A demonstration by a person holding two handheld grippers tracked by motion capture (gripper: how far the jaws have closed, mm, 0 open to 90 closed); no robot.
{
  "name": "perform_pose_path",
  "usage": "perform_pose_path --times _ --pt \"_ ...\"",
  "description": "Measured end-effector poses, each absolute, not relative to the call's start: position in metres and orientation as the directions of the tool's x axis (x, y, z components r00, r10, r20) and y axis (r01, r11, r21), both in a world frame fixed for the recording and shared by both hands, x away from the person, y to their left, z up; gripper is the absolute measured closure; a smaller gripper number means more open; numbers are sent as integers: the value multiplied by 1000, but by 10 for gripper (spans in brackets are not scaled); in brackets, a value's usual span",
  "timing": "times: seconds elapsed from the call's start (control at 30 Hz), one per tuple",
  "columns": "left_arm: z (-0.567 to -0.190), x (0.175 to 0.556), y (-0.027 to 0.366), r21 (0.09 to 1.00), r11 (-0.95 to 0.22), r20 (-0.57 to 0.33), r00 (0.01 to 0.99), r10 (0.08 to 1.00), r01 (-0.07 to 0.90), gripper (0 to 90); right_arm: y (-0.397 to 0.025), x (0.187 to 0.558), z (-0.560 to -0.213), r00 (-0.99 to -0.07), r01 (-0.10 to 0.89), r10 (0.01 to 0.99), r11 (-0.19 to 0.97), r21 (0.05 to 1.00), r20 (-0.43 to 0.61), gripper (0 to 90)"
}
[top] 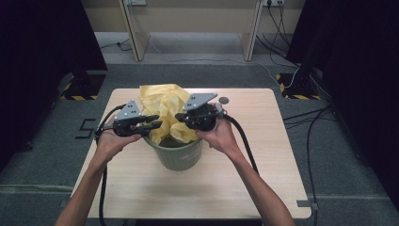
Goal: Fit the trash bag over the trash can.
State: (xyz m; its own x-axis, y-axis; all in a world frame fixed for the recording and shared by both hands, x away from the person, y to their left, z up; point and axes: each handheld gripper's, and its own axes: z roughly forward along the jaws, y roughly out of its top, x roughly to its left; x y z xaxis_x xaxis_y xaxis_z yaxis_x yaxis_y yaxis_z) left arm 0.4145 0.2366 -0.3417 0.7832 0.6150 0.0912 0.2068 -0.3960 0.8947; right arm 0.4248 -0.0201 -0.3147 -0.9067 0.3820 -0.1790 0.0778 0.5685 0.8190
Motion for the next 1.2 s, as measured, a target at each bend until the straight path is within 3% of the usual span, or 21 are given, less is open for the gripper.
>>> perform_pose_path --times 0.17,0.33,0.37,0.43,0.5,0.57,0.63,0.77,0.9,0.97,1.03,1.1,1.2 --pt "-324 418 245 924 -328 81 737 671 197 471 -22 414 -324 -914 78 366 579 811 -174 900" --pt "-314 434 234 930 -289 30 737 675 227 401 -22 413 -329 -923 88 354 581 809 -153 900" --pt "-313 438 229 924 -307 37 745 666 229 416 -22 413 -330 -925 91 350 581 809 -147 900" --pt "-318 446 220 890 -394 91 758 646 229 582 -22 413 -332 -928 99 346 580 808 -136 900" --pt "-327 454 214 858 -443 88 773 628 261 706 -22 413 -333 -928 100 348 579 809 -135 891" --pt "-335 457 213 838 -469 94 772 629 280 769 -25 412 -331 -926 108 356 567 816 -125 807" --pt "-341 457 214 825 -485 103 767 634 290 795 -31 408 -325 -912 122 392 540 833 -120 648" --pt "-344 453 219 820 -490 100 768 633 296 803 -47 402 -302 -861 101 481 474 875 -162 483" --pt "-343 450 222 824 -485 94 773 627 293 795 -59 412 -280 -801 149 579 439 886 -152 340" --pt "-341 450 224 839 -459 79 768 635 293 775 -58 424 -282 -797 174 585 461 870 -150 374" --pt "-338 448 227 862 -414 55 759 649 292 704 -55 432 -290 -830 178 541 487 855 -136 634" --pt "-332 446 231 885 -363 26 748 663 291 608 -49 433 -301 -872 162 476 507 846 -118 775" --pt "-322 445 233 918 -268 -31 729 684 291 465 -36 422 -313 -904 114 404 536 837 -135 874"
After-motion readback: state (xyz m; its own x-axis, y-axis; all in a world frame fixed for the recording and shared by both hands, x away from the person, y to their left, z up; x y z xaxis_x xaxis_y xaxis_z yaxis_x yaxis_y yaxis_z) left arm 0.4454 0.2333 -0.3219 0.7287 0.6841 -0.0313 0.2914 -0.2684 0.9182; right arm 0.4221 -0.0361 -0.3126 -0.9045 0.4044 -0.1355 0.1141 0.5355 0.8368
